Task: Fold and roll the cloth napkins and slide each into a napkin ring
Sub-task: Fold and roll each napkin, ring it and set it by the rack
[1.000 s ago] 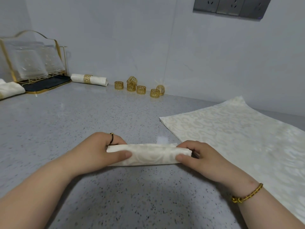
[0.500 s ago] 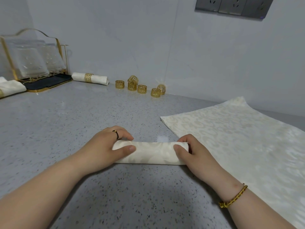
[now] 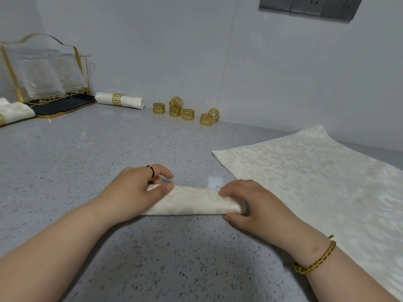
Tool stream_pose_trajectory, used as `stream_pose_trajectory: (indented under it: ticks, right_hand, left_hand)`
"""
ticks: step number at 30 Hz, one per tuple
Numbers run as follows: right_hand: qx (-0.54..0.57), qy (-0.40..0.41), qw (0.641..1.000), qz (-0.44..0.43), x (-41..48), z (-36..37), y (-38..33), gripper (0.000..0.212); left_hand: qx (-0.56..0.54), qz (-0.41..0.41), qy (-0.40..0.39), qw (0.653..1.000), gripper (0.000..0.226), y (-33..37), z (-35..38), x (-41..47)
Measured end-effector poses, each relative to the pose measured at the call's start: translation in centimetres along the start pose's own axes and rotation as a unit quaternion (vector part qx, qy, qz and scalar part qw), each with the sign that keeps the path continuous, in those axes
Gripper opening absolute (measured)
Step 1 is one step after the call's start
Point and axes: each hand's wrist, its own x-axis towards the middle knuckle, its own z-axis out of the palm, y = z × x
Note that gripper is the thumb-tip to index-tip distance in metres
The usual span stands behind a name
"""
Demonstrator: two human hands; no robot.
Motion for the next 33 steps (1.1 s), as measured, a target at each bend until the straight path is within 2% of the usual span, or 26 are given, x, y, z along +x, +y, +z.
stream_pose_trajectory:
  ticks: [2,4,5,7,9,14,20,26,28,30,33]
  right_hand:
    - [-0.004,0.003,1.000,0.006,0.1,0.1,-0.2,0.038]
    - [-0.008,0.006,1.000,0.009,0.1,0.1,-0.4,0.037]
    - [-0.009,0.007,1.000,0.010,0.1,-0.1,-0.5,0.036]
    - [-0.009,0.008,1.000,0.014,0.1,-0.2,-0.8,0.037]
    - [-0.008,0.008,1.000,0.017,0.1,-0.3,-1.0,0.038]
    - [-0.025,0.001,1.000,-0.010,-0.2,-0.2,-0.5,0.031]
    - [0.000,-0.028,0.999,0.034,0.1,-0.5,-0.4,0.015]
    - [0.041,-0.013,0.997,0.065,0.4,-0.6,-0.4,0.015]
    - [0.105,0.002,0.990,0.090,0.5,-0.4,-0.3,0.011]
    - [0.159,0.020,0.982,0.105,0.6,0.0,-0.2,0.019]
    - [0.192,0.035,0.974,0.117,0.7,0.2,-0.1,0.031]
  left_hand:
    - [0.117,0.076,0.027,0.990,0.048,0.9,0.3,-0.1]
    - [0.230,0.164,0.032,0.959,0.045,2.0,1.0,-0.1]
    - [0.258,0.198,0.021,0.945,0.042,2.4,1.6,-0.2]
    - [0.245,0.237,-0.016,0.940,0.037,2.4,2.7,-0.3]
    - [0.227,0.236,-0.047,0.944,0.033,2.3,3.1,-0.1]
    - [0.216,0.227,-0.067,0.947,0.031,2.0,3.3,0.1]
    - [0.219,0.224,-0.067,0.947,0.033,2.3,3.1,0.1]
    - [0.200,0.197,-0.053,0.958,0.035,2.5,2.9,0.1]
    - [0.189,0.175,-0.059,0.964,0.049,3.0,2.7,0.2]
    - [0.165,0.136,-0.066,0.975,0.075,2.8,2.9,0.3]
    - [0.154,0.118,-0.071,0.978,0.081,3.4,3.0,0.5]
